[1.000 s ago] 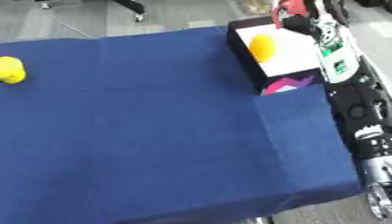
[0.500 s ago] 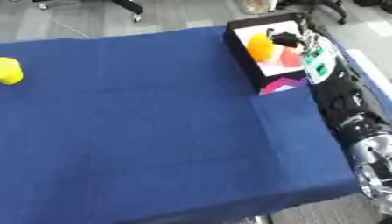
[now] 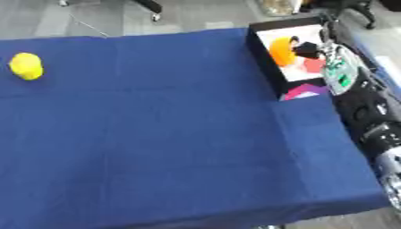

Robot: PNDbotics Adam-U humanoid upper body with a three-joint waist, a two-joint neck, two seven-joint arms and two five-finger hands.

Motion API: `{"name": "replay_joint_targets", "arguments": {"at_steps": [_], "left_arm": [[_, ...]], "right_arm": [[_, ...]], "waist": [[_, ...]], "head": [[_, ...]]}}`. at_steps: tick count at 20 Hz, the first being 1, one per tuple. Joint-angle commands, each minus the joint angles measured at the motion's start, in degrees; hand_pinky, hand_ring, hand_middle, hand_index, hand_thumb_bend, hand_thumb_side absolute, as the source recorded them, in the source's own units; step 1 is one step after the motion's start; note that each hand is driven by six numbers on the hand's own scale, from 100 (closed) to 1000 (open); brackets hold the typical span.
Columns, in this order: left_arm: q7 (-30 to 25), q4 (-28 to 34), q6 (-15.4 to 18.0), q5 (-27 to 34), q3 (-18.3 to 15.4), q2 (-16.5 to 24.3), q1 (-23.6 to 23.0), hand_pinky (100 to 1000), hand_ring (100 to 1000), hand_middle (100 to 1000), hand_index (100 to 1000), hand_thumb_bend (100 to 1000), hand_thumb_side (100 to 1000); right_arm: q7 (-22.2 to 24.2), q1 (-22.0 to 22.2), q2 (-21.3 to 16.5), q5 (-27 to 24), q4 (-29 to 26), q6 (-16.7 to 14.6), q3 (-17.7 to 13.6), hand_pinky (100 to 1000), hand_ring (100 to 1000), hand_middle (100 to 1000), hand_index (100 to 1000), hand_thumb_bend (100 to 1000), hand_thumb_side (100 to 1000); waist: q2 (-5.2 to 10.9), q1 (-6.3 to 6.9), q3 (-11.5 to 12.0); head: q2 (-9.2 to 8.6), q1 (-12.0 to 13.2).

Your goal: Pick up the objects with one hand, pass them to the other hand, and then place them into the box on the other side of the table.

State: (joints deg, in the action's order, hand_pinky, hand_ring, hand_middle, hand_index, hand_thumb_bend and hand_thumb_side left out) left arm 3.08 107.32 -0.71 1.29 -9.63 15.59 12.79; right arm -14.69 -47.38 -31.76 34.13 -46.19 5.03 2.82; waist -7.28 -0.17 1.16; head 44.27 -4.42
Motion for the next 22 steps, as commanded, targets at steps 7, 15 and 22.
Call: {"name": "replay_joint_targets", "arguments": {"at_steps": [7,15,22], "left_arm": [[-0.3,-7.3,-2.9,-10.9,-0.4,10.1,7.4,833,762,762,833,545,709],[-7.7,-26.9,-7.8,-31.8,3.5,20.1,17.8,845,782,790,879,619,654],[-13.6,-47.9,-6.3,-51.2,8.1,23.5,29.0,853,799,811,903,670,552]], "right_arm": [[-7.2,11.0,-3.6,-6.7,-24.4,-10.5,0.1,903,877,855,978,147,336],[-1.6,23.9,0.0,-10.0,-54.9,-8.7,-0.7,888,842,814,967,101,302],[3.0,26.6,2.1,-8.2,-62.8,-11.2,1.6,888,837,809,969,100,289]], "waist": [[0.92,-0.19,-2.4],[1.28,-0.24,-6.1],[1.28,-0.31,-8.2]], "head": [[-0.15,11.1],[-0.15,17.7],[-0.15,21.8]]}}
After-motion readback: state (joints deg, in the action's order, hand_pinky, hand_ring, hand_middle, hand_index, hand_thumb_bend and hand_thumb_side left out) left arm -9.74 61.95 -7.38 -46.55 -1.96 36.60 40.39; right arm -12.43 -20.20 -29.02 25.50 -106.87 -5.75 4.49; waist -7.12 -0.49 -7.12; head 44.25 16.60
